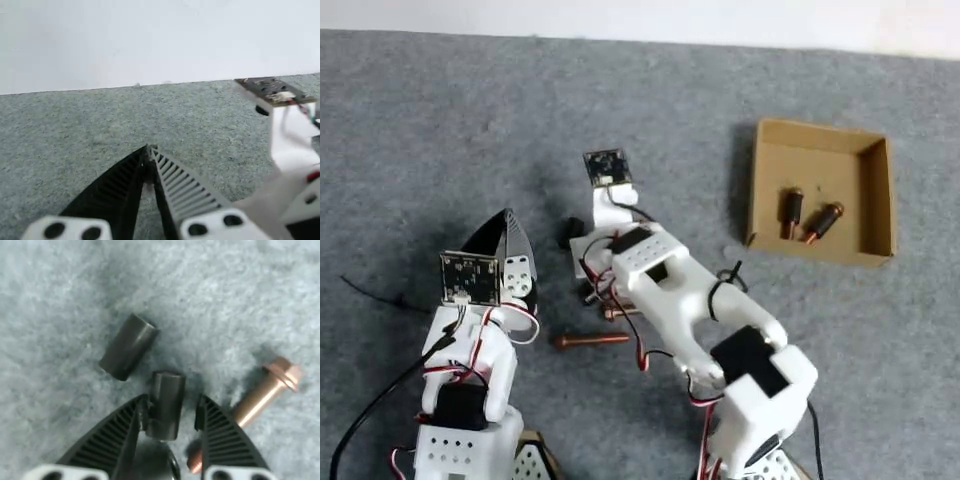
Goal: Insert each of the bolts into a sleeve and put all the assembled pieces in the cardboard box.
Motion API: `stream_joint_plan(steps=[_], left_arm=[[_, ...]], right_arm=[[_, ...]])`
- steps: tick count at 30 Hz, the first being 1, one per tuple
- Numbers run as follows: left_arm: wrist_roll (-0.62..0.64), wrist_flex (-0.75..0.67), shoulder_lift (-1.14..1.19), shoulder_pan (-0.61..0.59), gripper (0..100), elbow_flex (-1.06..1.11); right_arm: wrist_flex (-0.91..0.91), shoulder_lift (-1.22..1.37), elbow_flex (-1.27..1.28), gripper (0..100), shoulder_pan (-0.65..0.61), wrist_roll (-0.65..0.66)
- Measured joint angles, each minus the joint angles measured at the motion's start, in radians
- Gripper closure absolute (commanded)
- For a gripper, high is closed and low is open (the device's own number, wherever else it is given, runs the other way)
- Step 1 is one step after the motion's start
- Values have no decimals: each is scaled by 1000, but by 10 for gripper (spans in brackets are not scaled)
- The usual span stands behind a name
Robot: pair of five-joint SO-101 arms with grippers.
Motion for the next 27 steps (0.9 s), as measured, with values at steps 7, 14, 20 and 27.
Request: stream_joint_plan(steps=[7,14,20,27], left_arm=[[0,0,0,0,993,0],[0,0,0,0,993,0],[0,0,0,0,993,0],[0,0,0,0,993,0]], right_arm=[[126,120,-172,860,17,9],[299,204,-341,864,20,9],[362,206,-359,888,21,11],[391,206,-361,995,29,12]])
